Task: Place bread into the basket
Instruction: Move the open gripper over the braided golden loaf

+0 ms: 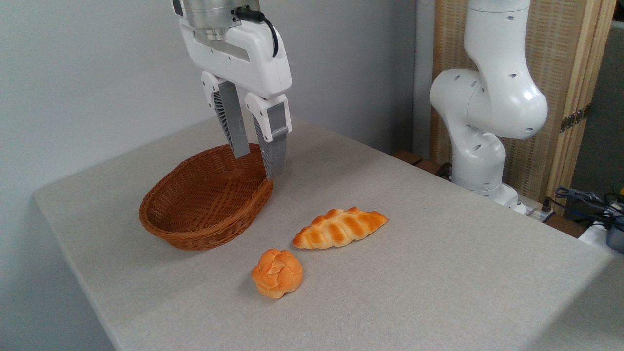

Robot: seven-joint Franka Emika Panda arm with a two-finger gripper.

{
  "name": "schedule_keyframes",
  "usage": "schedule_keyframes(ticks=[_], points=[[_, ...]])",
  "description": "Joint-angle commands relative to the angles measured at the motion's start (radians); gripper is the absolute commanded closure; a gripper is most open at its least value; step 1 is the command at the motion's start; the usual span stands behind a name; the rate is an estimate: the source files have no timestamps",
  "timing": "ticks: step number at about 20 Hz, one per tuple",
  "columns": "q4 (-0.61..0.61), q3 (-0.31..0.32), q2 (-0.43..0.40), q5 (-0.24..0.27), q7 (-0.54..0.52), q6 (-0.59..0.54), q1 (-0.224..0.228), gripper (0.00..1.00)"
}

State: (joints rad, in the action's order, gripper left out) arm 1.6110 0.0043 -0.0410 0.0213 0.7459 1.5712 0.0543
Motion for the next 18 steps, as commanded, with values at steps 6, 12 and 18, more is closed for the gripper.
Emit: schedule_keyframes(ticks=[6,12,18], points=[[0.021,-0.001,-0.005,0.005,0.000,0.013,-0.005,0.00],[0.156,-0.001,-0.083,0.005,0.026,0.038,0.008,0.00],[0.565,0.003,-0.267,-0.029,0.156,0.203,0.101,0.00]])
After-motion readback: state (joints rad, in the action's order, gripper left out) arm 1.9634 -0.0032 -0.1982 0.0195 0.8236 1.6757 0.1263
